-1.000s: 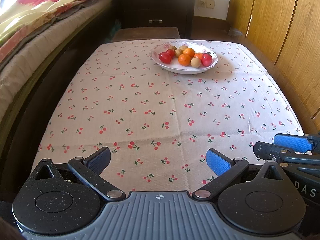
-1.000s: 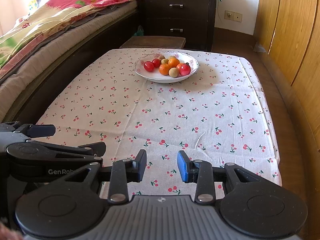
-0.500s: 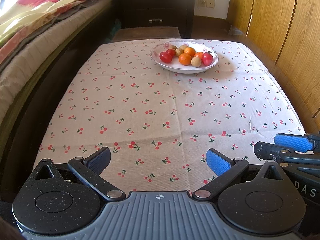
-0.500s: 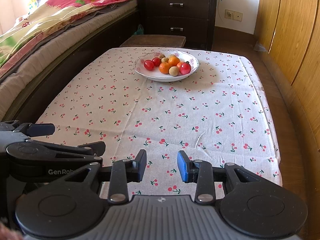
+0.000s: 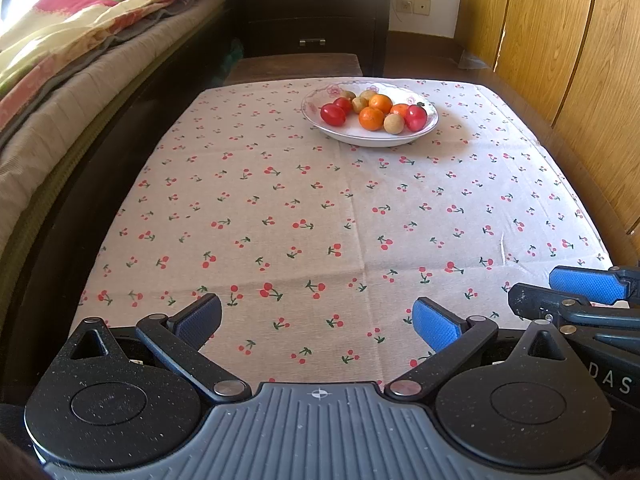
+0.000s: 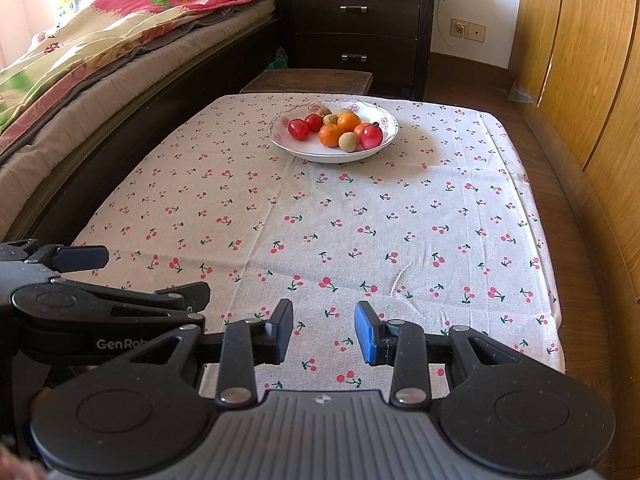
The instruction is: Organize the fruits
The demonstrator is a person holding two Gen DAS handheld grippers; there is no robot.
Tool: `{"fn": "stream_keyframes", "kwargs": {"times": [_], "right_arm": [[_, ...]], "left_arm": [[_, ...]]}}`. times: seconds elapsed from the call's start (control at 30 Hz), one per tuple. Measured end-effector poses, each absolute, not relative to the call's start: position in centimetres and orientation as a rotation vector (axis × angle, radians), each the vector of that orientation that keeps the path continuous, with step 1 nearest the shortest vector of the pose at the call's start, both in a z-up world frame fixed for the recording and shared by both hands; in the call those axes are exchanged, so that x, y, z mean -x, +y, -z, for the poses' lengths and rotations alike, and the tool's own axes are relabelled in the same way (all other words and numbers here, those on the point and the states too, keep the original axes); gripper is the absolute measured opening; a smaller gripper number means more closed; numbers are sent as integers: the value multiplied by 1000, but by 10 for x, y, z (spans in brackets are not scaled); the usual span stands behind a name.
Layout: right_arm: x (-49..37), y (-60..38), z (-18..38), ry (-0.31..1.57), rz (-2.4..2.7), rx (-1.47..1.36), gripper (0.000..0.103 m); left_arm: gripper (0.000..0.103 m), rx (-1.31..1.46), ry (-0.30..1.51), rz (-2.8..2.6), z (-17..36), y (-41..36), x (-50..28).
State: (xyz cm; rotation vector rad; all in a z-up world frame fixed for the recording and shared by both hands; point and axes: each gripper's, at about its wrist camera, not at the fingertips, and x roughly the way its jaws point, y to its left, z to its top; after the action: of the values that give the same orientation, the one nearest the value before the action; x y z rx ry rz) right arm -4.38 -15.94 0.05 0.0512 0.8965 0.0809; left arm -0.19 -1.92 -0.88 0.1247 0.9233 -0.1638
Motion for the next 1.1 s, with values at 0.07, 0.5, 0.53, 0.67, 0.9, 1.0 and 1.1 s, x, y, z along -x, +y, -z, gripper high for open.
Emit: {"fn": "stream_keyframes", "kwargs": {"times": [0.07,0.5,0.53,0.67,0.9,1.0,1.1], "right_arm": [[44,-159,-1,896,-81,-51,35],[43,-159,1,899,-84,-47,35],[44,-159,1,899,-84,-48,35],[43,-159,1,900,-84,-47,35],[42,-157,2,904,-85,-43,35],[43,-158,3,903,-85,-44,35],[42,-157,2,904,-85,-43,35]], "left_arm": [[102,-125,923,162,9,-19,2],[102,-132,922,155,9,-18,2],[102,-132,922,154,9,-19,2],[102,-132,922,154,9,-19,2],[102,-136,923,152,10,-18,2],[102,-137,923,152,10,-18,2],[102,-138,923,151,10,-18,2]]}}
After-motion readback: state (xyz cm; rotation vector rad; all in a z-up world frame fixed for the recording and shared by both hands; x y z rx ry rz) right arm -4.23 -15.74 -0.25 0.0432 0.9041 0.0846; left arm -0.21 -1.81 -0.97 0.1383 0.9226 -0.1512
